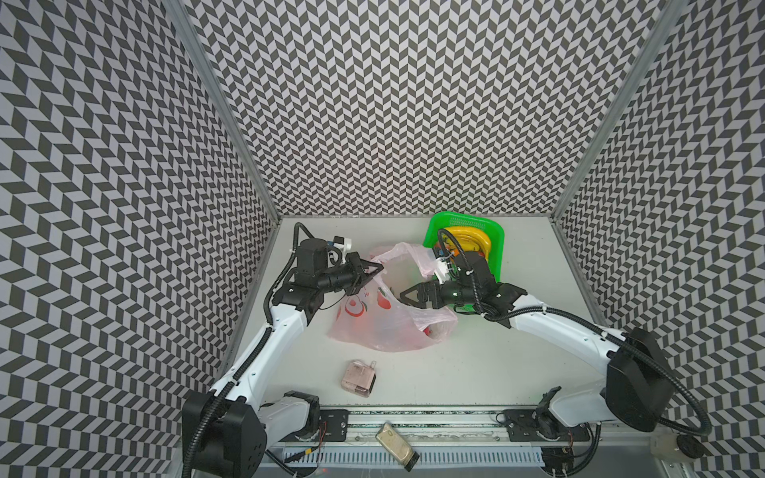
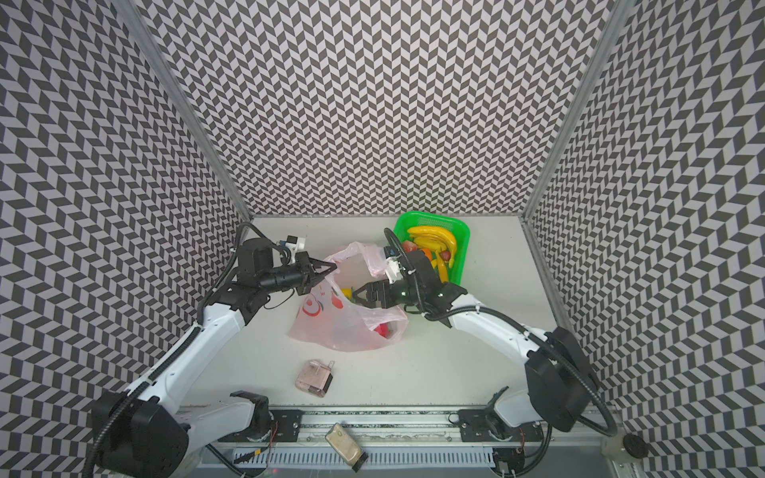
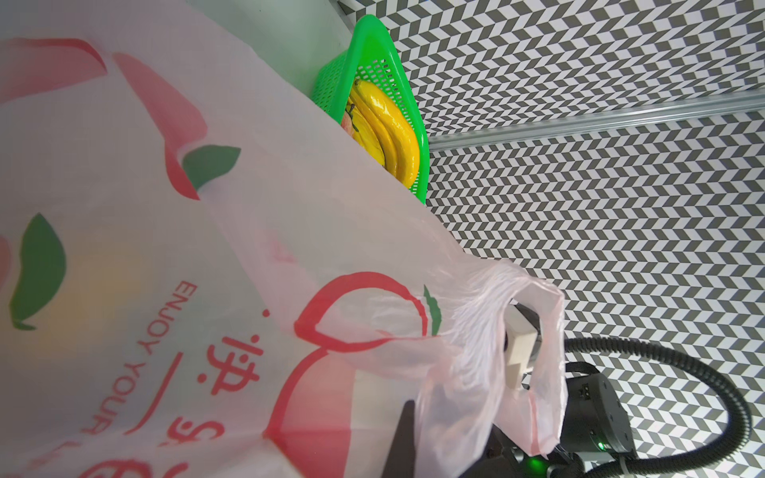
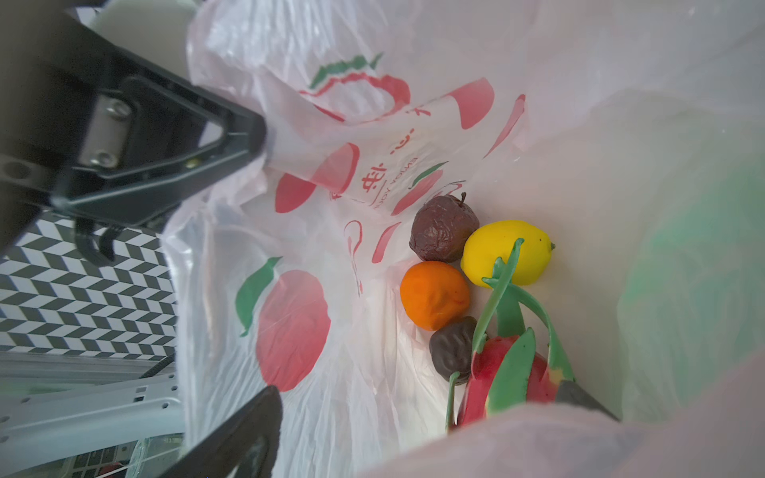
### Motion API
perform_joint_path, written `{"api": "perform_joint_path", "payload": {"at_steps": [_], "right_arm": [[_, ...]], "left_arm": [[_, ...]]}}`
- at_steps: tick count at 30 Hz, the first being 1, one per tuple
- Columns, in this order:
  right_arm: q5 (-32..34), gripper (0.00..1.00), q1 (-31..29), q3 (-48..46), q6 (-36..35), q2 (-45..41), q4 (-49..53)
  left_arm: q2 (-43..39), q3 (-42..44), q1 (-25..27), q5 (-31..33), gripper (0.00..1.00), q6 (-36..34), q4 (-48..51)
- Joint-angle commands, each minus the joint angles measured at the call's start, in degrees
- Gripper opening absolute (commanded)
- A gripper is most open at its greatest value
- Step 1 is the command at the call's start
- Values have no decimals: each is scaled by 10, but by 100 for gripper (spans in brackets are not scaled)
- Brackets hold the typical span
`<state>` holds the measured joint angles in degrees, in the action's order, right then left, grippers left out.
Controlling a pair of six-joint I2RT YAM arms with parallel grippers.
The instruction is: Place the fake fruits into the plastic bag and tie a complex knot
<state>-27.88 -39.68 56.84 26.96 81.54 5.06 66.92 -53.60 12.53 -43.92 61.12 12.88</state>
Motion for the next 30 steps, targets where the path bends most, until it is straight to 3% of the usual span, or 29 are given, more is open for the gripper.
{"api": "perform_joint_path", "payload": {"at_steps": [1, 10, 18, 25, 30], "right_arm": [[-3, 100, 9, -19, -17, -29, -1], [-22, 100, 52, -110, -48, -122, 3], [10, 100, 106, -152, -177, -268, 41], [4, 100, 131, -219, -255, -391, -116], [-86, 99, 138, -246, -348, -357, -231]], "left_arm": [[-9, -13, -2, -13, 0, -8, -7], [-5, -3, -2, -13, 0, -11, -10], [0, -2, -3, -17, 0, -20, -15], [8, -2, -4, -21, 0, -27, -14], [12, 0, -4, -23, 0, -31, -12]]}}
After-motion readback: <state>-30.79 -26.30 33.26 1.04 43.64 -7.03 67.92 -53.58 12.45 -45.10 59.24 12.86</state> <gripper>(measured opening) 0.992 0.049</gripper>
